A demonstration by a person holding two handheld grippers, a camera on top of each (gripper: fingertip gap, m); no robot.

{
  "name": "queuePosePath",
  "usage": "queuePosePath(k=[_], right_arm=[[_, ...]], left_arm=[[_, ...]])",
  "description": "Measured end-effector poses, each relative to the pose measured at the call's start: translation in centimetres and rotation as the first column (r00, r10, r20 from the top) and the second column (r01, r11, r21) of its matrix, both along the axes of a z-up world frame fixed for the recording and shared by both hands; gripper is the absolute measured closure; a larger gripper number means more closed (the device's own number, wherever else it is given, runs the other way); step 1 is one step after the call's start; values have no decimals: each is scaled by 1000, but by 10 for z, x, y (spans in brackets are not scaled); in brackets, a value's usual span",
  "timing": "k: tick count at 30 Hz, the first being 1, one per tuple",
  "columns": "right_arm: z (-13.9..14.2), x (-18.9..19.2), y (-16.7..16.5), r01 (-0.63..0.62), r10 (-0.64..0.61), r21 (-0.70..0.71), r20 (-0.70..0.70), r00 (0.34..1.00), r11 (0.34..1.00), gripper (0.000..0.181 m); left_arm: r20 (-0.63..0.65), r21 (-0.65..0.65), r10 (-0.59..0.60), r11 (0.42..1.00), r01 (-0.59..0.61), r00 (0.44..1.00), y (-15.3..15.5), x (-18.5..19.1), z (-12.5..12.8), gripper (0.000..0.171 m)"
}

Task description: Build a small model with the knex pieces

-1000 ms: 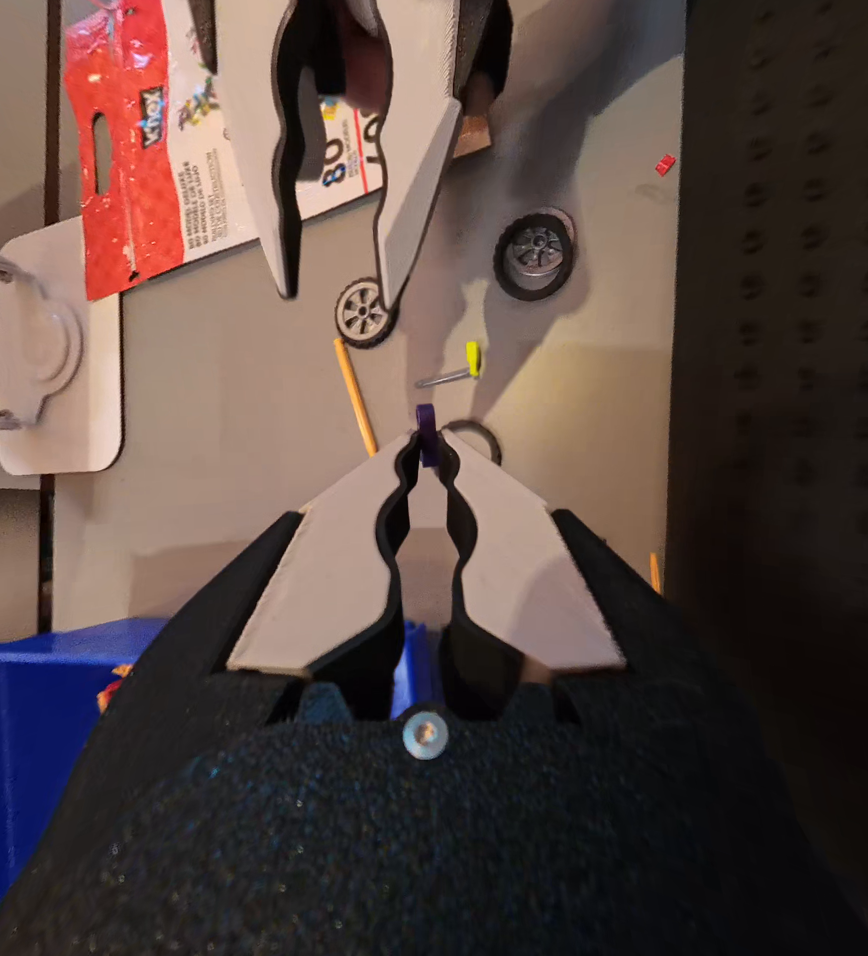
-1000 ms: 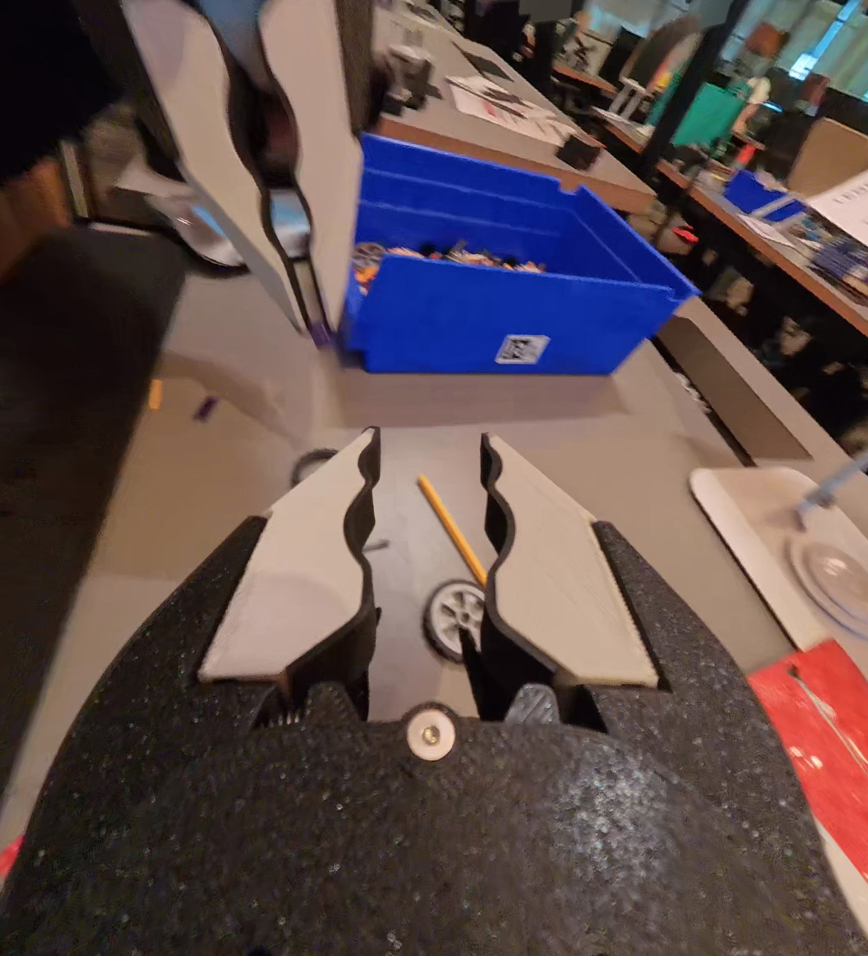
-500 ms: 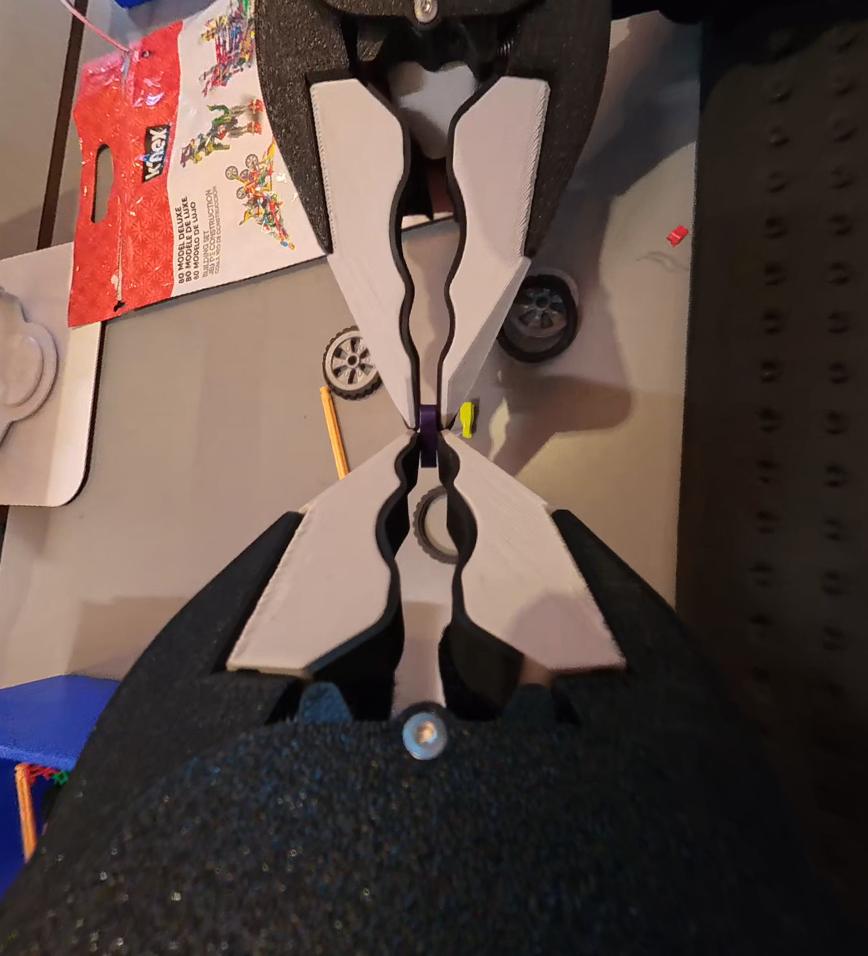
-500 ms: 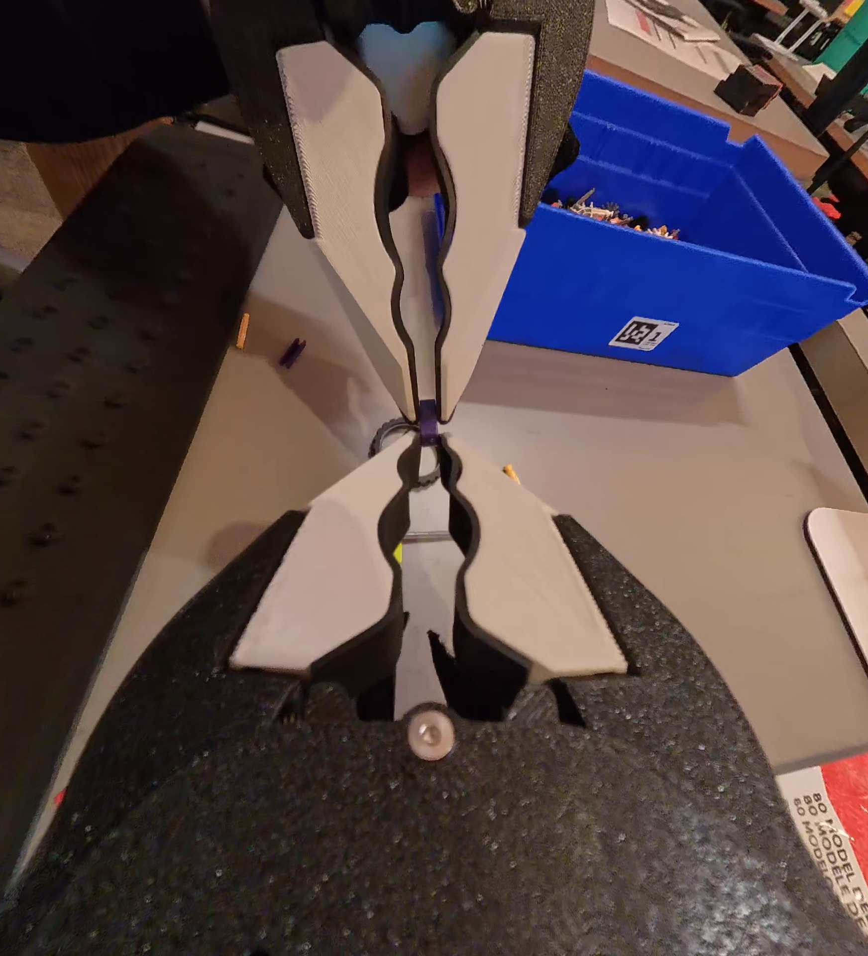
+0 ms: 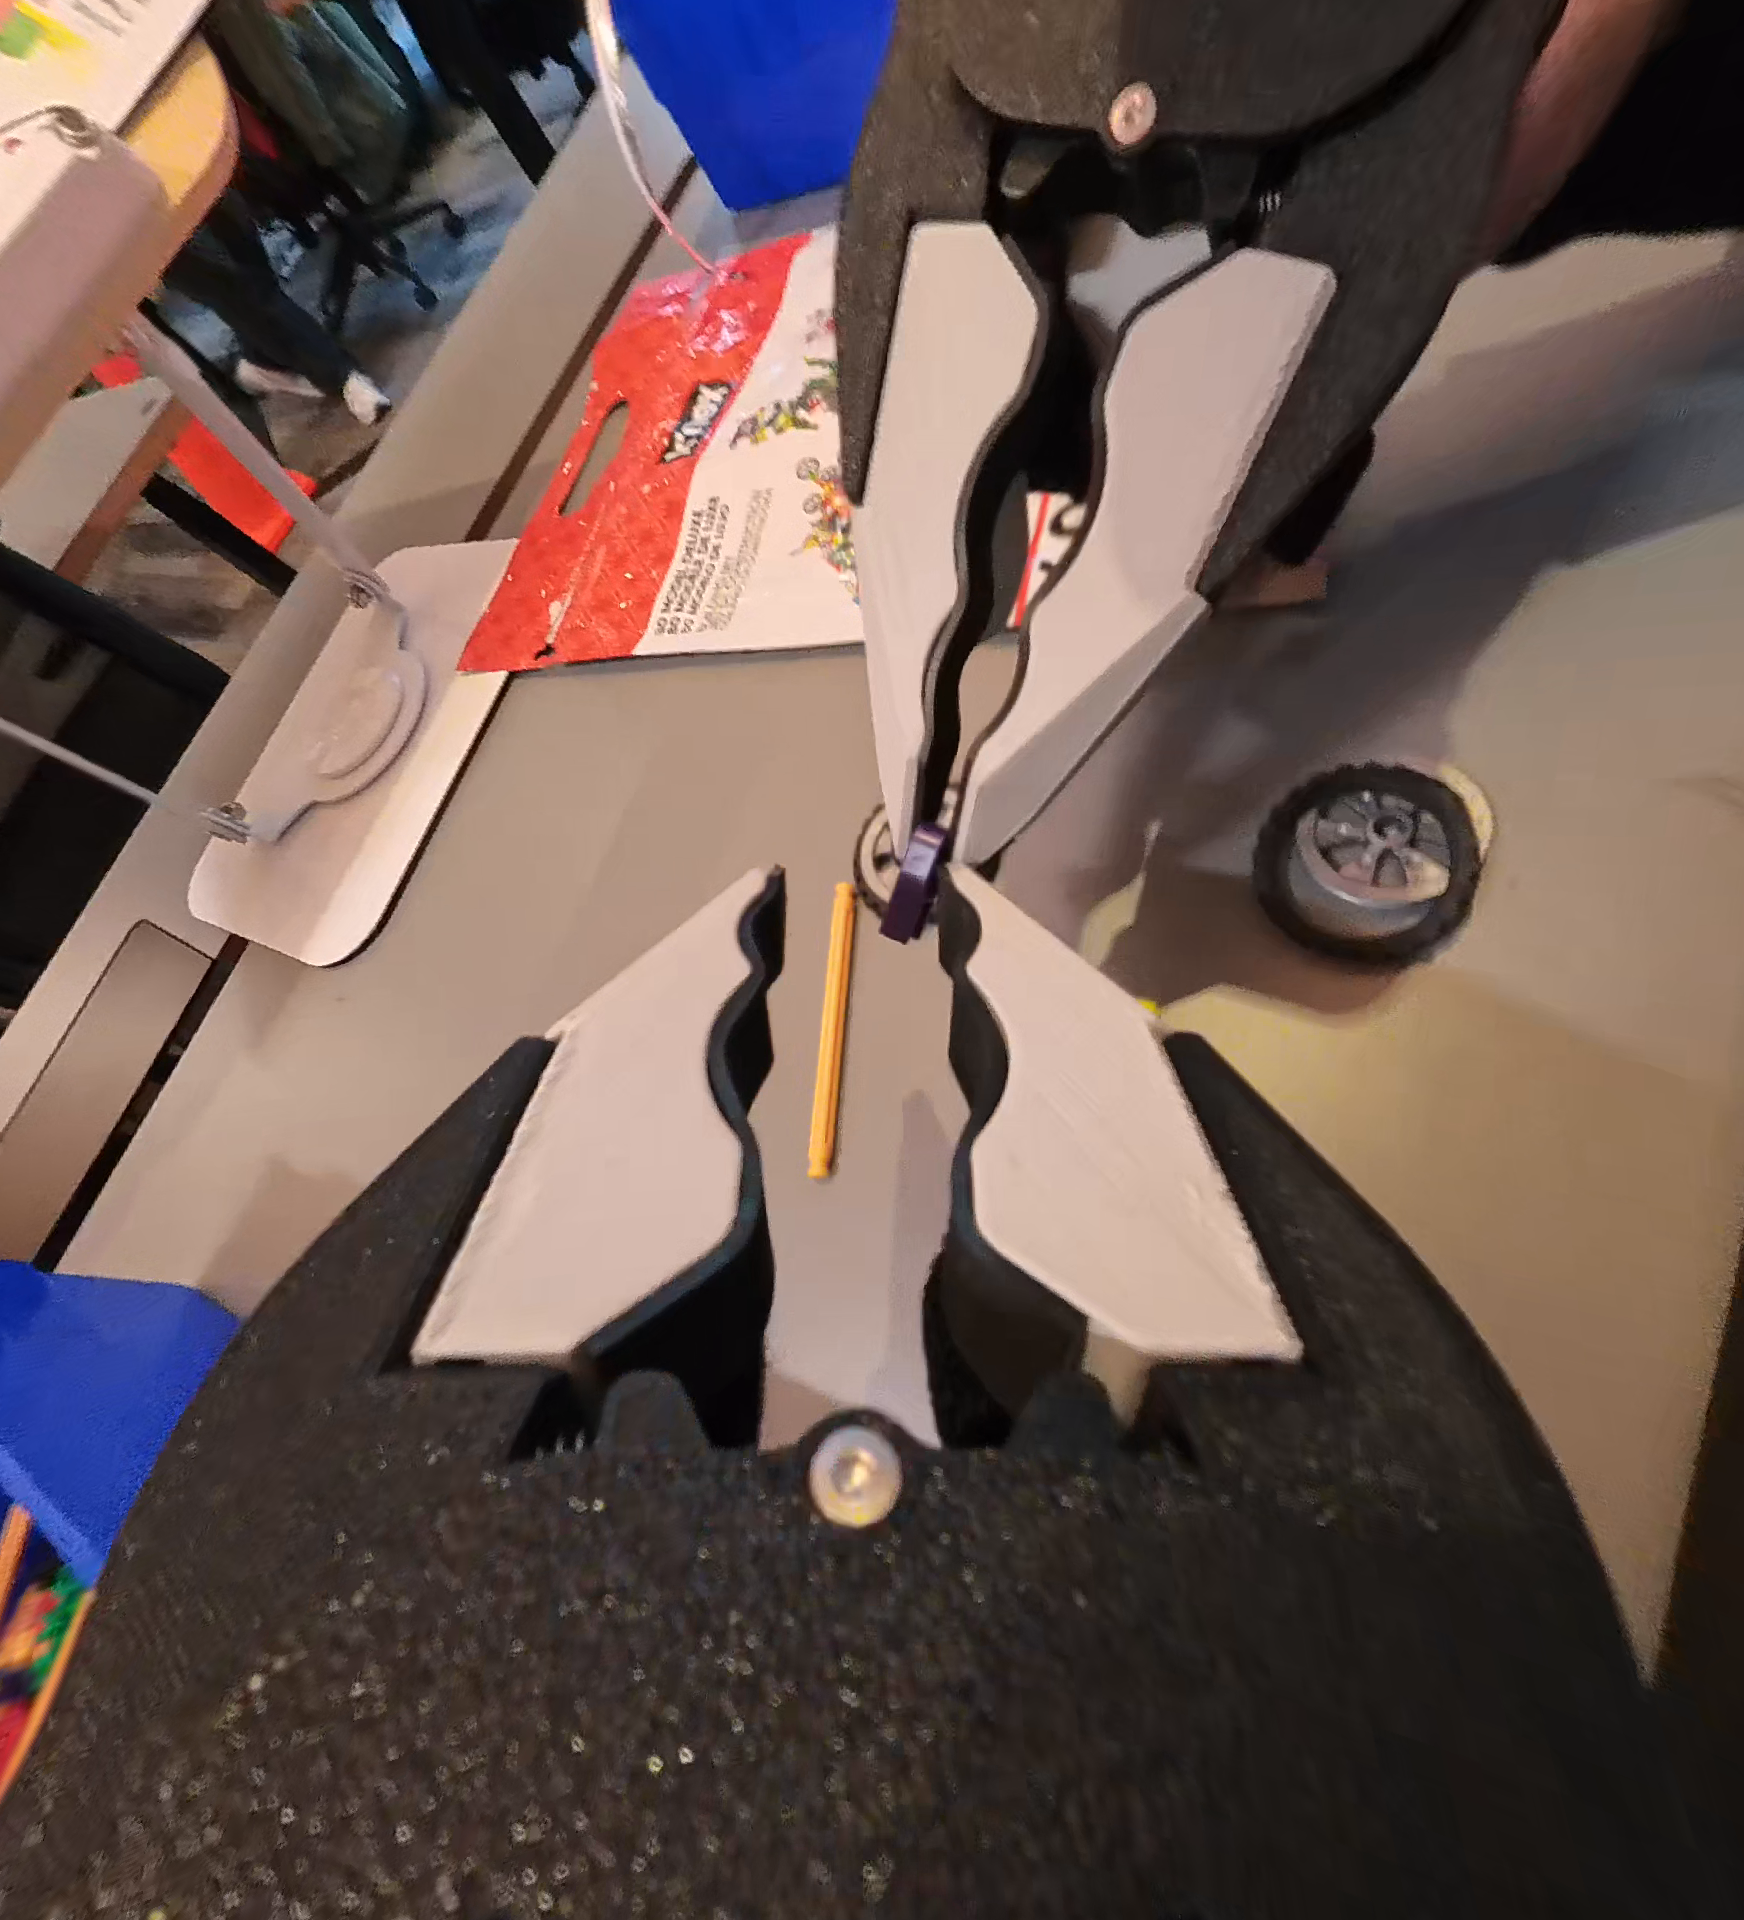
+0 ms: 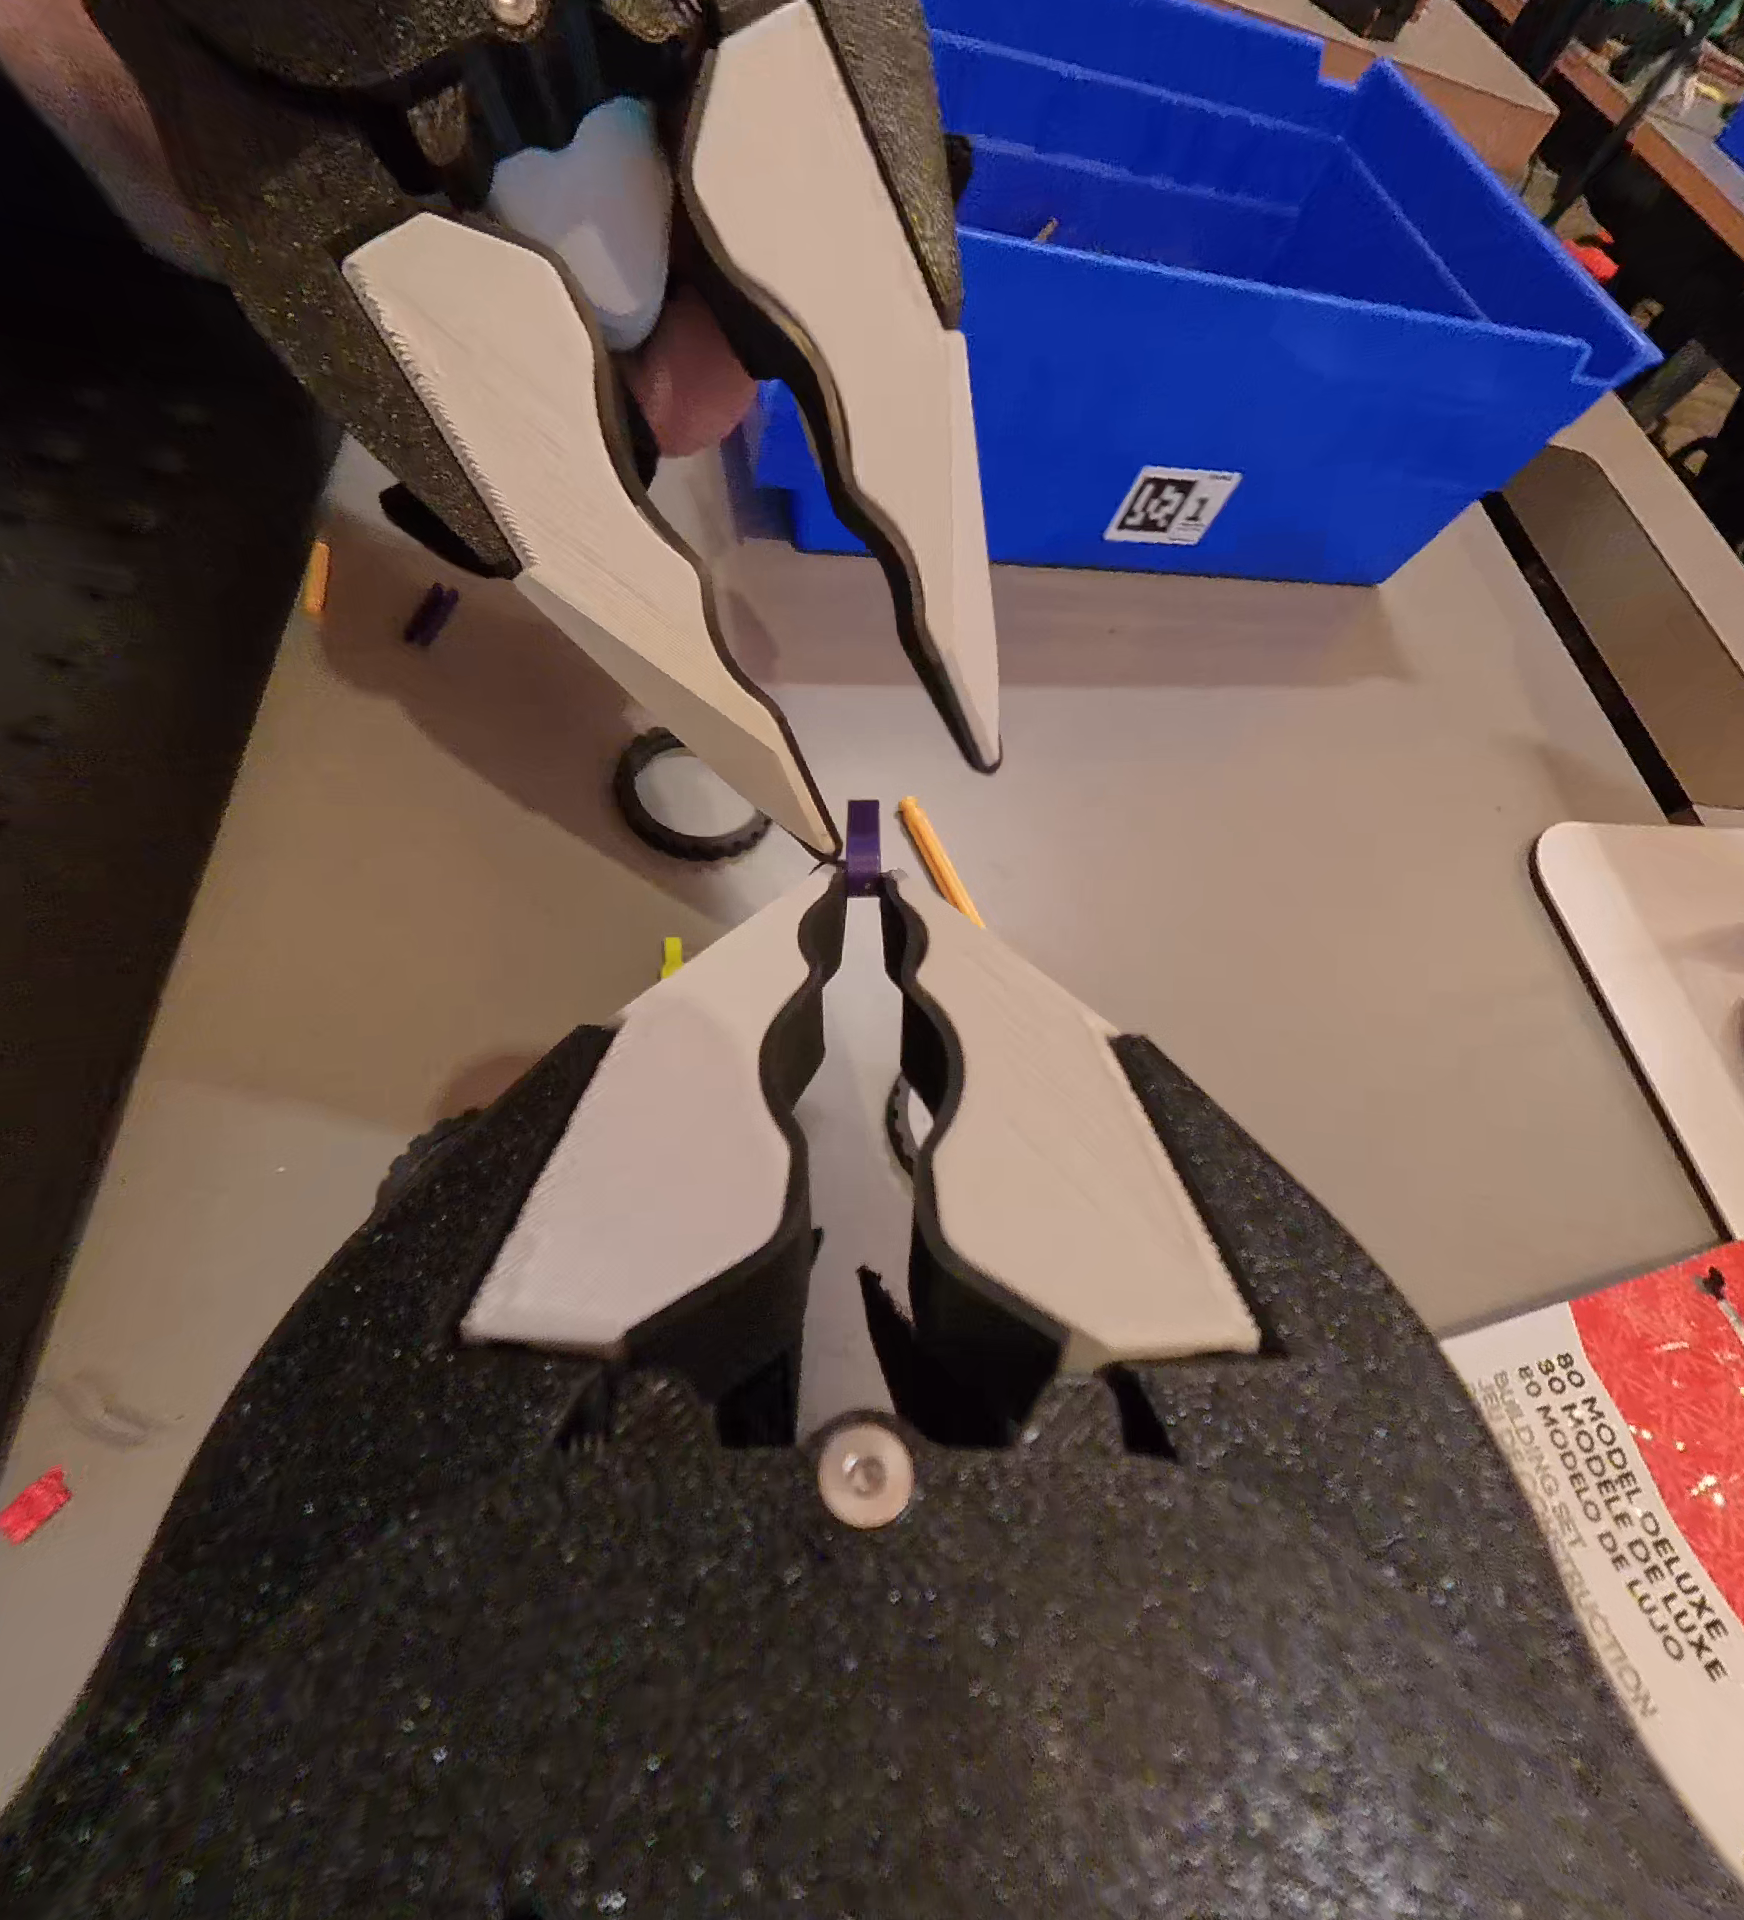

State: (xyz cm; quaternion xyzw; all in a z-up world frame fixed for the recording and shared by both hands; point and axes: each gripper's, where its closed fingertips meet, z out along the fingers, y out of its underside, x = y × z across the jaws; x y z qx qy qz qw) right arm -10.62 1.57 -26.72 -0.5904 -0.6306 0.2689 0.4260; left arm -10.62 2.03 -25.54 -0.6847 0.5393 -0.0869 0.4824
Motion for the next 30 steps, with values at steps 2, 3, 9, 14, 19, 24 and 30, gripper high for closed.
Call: queuePosePath(k=[2,3,9,14,19,24,30], right_arm=[[-2,2,4,13,-13,-11,-3,1000,1000,175],[-2,3,6,18,-18,-15,-6,1000,1000,175],[4,5,9,26,-27,-29,-47,999,999,176],[7,10,15,47,-52,-53,-84,995,997,176],[9,12,20,67,-72,-55,-100,992,996,175],[5,15,28,101,-107,-65,-96,990,993,176],[3,17,39,154,-158,-52,-78,984,987,176]], left_arm=[[40,-24,27,999,-26,999,5,-1,0,144],[46,-29,35,999,-34,998,7,-3,0,144],[166,-28,7,1000,-3,986,4,7,11,148],[182,-71,29,997,-16,983,8,7,5,147],[233,-97,29,995,-6,972,10,10,11,147],[226,-112,55,993,-30,973,13,6,6,146],[254,-145,97,988,-61,962,23,-5,5,146]])
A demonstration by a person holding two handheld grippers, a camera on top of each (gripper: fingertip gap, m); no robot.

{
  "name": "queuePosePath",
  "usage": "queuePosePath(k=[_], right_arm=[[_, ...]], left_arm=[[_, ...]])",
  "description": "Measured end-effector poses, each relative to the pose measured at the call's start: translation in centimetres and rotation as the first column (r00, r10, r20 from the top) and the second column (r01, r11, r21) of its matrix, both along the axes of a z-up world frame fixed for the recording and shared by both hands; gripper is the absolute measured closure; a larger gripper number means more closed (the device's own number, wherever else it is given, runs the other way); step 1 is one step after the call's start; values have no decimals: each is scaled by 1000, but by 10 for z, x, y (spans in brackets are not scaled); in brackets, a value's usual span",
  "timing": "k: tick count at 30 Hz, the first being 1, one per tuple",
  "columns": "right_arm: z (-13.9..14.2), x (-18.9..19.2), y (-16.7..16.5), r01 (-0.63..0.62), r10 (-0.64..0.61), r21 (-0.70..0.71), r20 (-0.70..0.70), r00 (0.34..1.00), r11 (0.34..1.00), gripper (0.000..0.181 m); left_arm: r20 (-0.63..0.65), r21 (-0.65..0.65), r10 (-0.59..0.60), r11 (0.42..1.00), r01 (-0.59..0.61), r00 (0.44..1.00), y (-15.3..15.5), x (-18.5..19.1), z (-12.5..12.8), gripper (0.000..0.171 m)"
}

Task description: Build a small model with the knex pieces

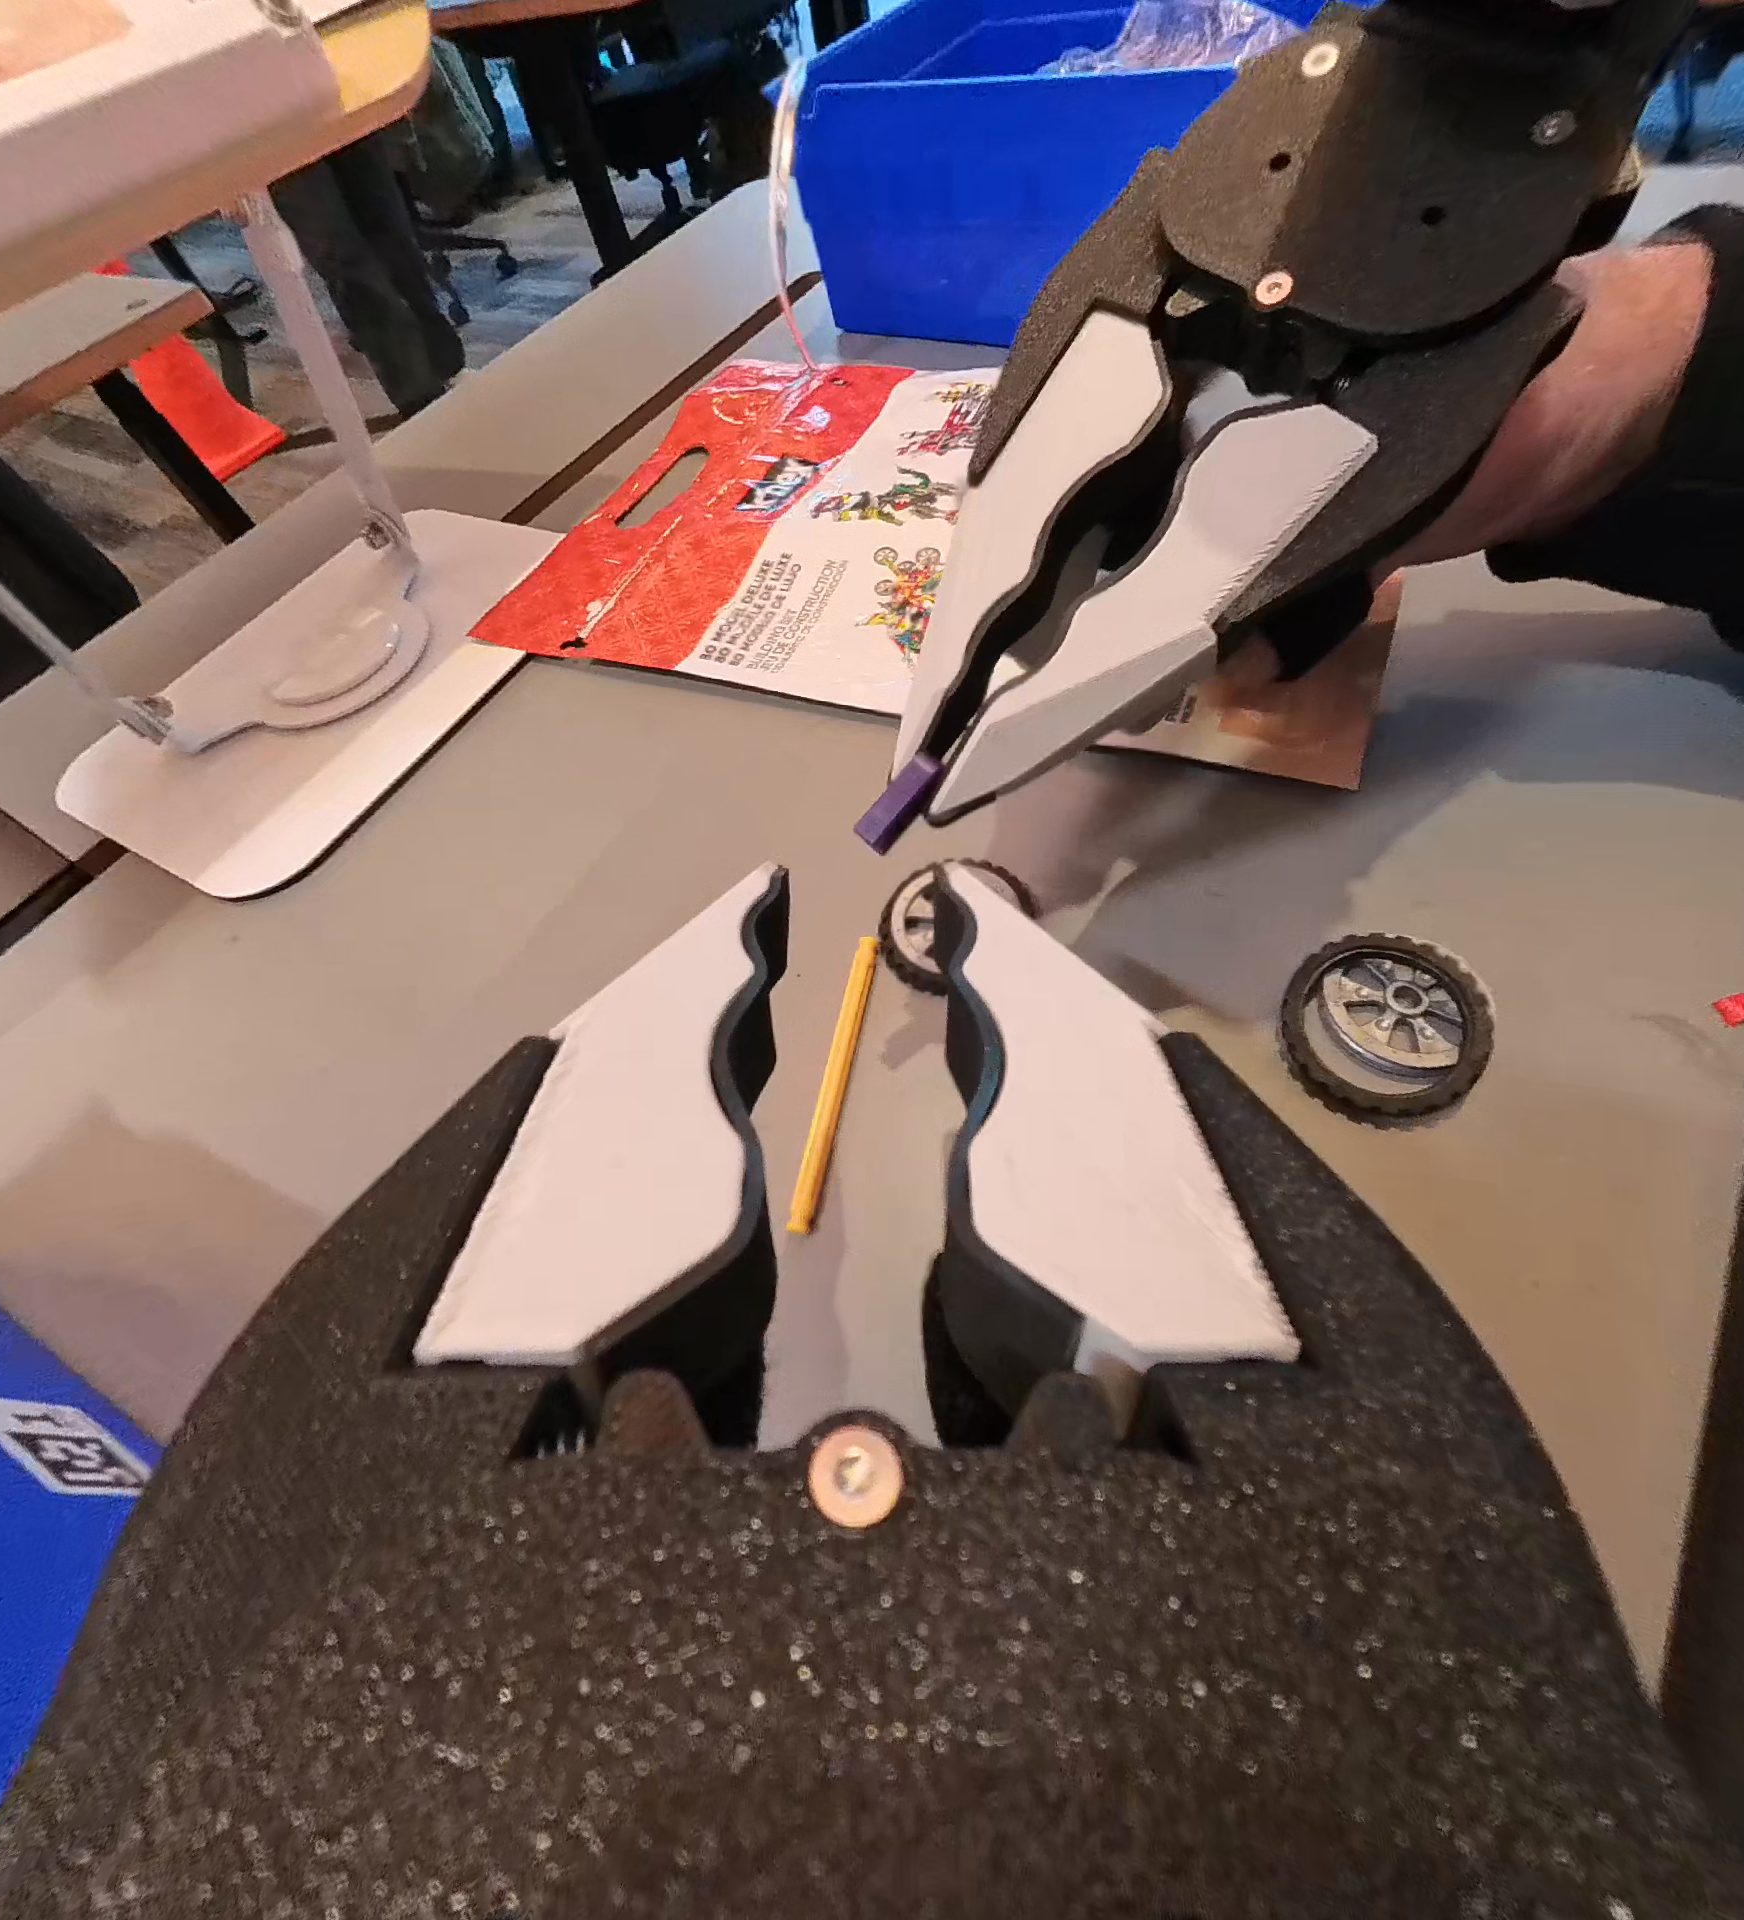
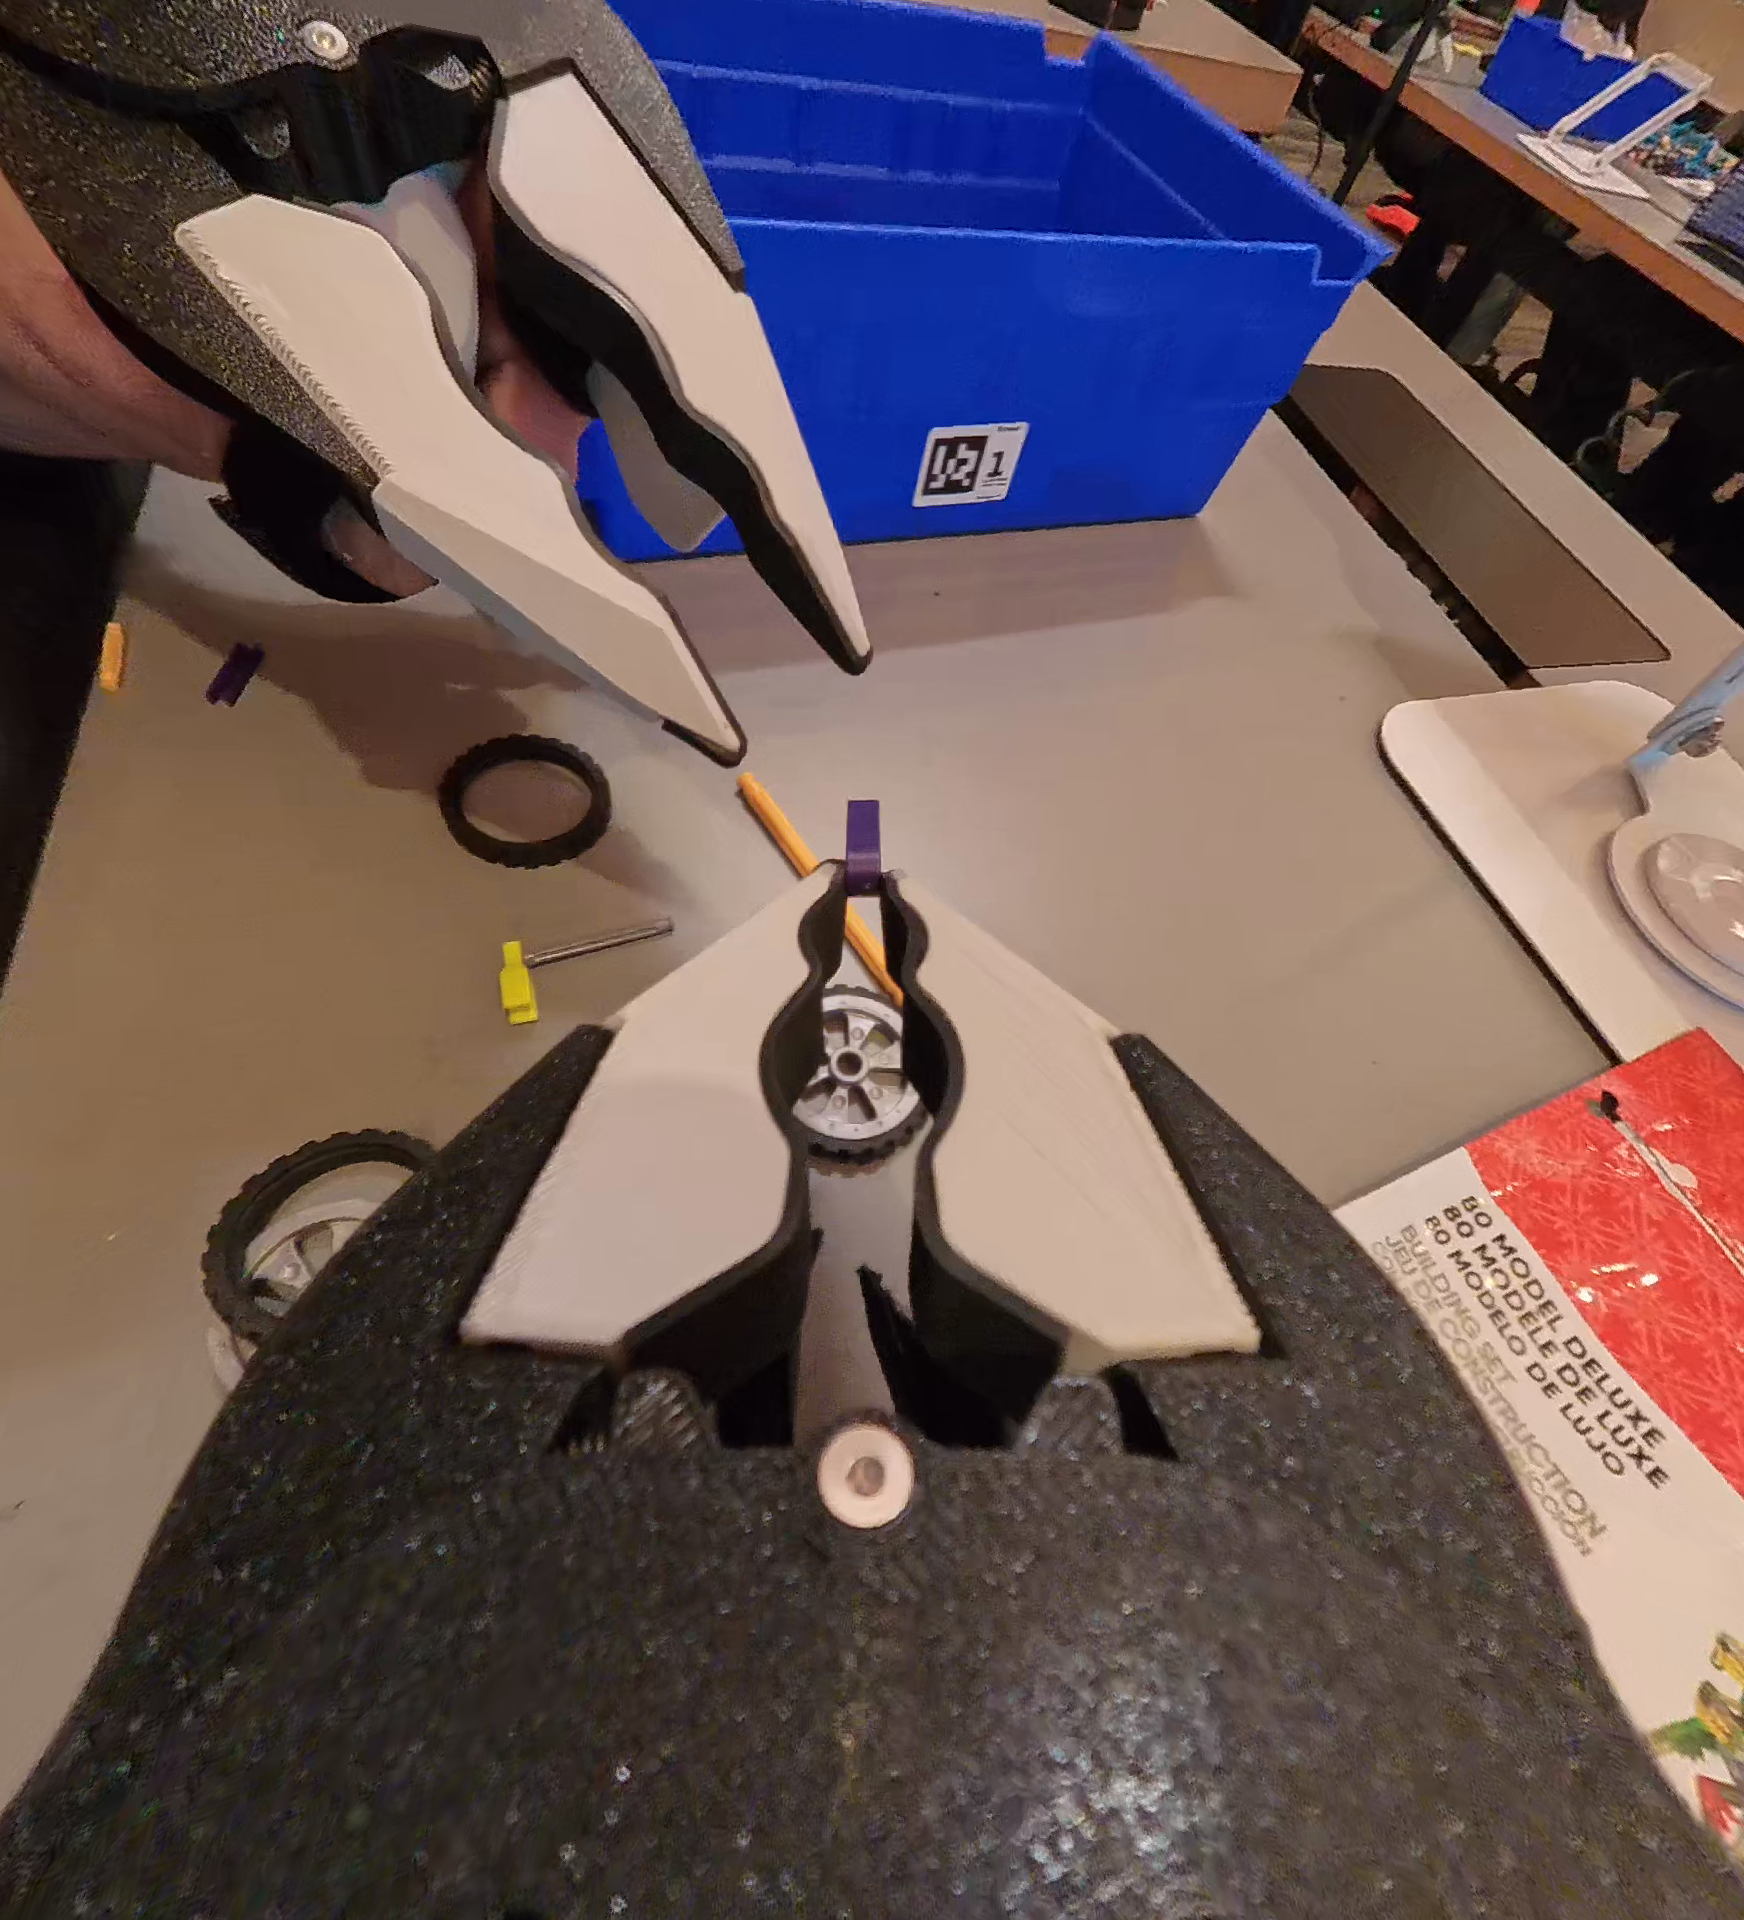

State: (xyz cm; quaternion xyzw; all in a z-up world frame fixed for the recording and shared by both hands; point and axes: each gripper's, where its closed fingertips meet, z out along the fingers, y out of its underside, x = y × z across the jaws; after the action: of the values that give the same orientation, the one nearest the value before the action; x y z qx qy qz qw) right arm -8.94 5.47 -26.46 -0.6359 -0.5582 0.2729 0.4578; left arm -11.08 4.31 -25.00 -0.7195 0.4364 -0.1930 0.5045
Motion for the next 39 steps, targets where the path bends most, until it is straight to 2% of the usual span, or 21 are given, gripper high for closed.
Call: queuePosePath(k=[5,10,14,18,23,27,29,39], right_arm=[[1,2,8,45,-45,11,8,999,999,175],[3,7,16,91,-91,11,19,996,996,175],[-1,9,19,112,-113,8,55,992,994,175],[-6,7,19,125,-125,0,86,988,992,175],[-9,8,14,114,-111,-16,118,987,993,175],[-10,6,11,105,-101,-29,121,988,994,176],[-11,4,9,98,-93,-31,126,988,995,176],[-21,9,11,117,-106,-58,168,980,991,176]], left_arm=[[-6,-38,-7,999,7,1000,-1,5,-10,143],[-126,-25,46,998,-50,991,3,-3,-23,138],[-173,-52,103,992,-114,980,9,-17,-30,138],[-264,-85,100,988,-126,959,7,-20,-49,138],[-317,-118,99,983,-143,943,8,-17,-64,138],[-334,-204,83,966,-158,939,8,-14,-83,154],[-310,-229,72,962,-148,948,8,-10,-83,164],[-299,-238,98,956,-173,949,8,-8,-79,168]])
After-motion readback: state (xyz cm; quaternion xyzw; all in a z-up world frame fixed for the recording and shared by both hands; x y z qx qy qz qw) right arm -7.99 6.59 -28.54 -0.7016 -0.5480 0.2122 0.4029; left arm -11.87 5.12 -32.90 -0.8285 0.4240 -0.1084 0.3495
